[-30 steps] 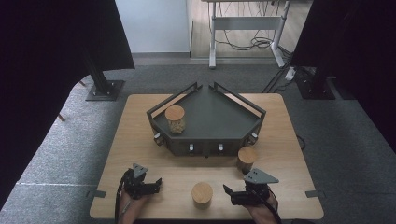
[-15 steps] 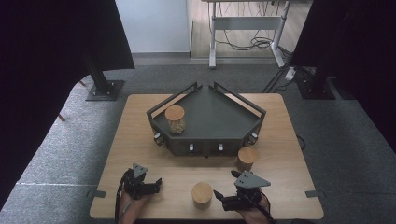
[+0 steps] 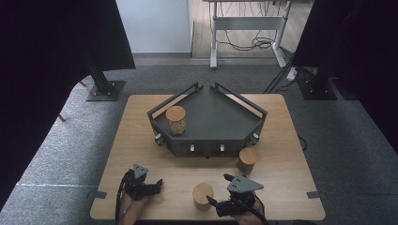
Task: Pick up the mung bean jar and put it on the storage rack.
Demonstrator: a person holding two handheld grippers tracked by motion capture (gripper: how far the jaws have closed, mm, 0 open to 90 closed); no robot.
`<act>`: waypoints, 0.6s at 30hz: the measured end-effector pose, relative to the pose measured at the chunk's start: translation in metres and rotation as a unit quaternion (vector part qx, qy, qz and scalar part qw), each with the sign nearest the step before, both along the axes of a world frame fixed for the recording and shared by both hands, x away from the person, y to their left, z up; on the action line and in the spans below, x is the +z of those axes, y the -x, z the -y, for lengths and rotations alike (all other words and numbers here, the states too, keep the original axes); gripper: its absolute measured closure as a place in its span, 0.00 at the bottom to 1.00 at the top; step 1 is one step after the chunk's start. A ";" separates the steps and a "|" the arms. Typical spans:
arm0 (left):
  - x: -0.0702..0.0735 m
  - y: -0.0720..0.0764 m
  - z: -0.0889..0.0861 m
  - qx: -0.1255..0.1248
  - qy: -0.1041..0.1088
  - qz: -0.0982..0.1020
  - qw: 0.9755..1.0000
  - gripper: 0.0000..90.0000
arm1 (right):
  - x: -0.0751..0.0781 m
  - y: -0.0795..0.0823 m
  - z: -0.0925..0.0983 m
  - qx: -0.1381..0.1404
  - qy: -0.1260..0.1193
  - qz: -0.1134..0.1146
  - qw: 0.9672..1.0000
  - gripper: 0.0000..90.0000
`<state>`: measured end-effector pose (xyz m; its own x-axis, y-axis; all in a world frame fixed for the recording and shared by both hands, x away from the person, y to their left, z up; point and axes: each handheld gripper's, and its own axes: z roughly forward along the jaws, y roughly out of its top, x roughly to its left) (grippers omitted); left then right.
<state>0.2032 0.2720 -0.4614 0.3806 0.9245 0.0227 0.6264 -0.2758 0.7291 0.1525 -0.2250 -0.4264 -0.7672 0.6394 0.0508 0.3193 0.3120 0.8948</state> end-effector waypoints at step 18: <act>0.000 0.000 -0.002 -0.004 0.000 0.000 1.000 0.04 | -0.010 -0.001 -0.019 0.023 0.009 0.011 1.000 0.03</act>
<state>0.2034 0.2737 -0.4614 0.3880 0.9214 0.0225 0.6240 -0.2805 0.7293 0.1533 -0.2063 -0.4365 -0.7963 0.6045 0.0230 0.2853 0.3418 0.8954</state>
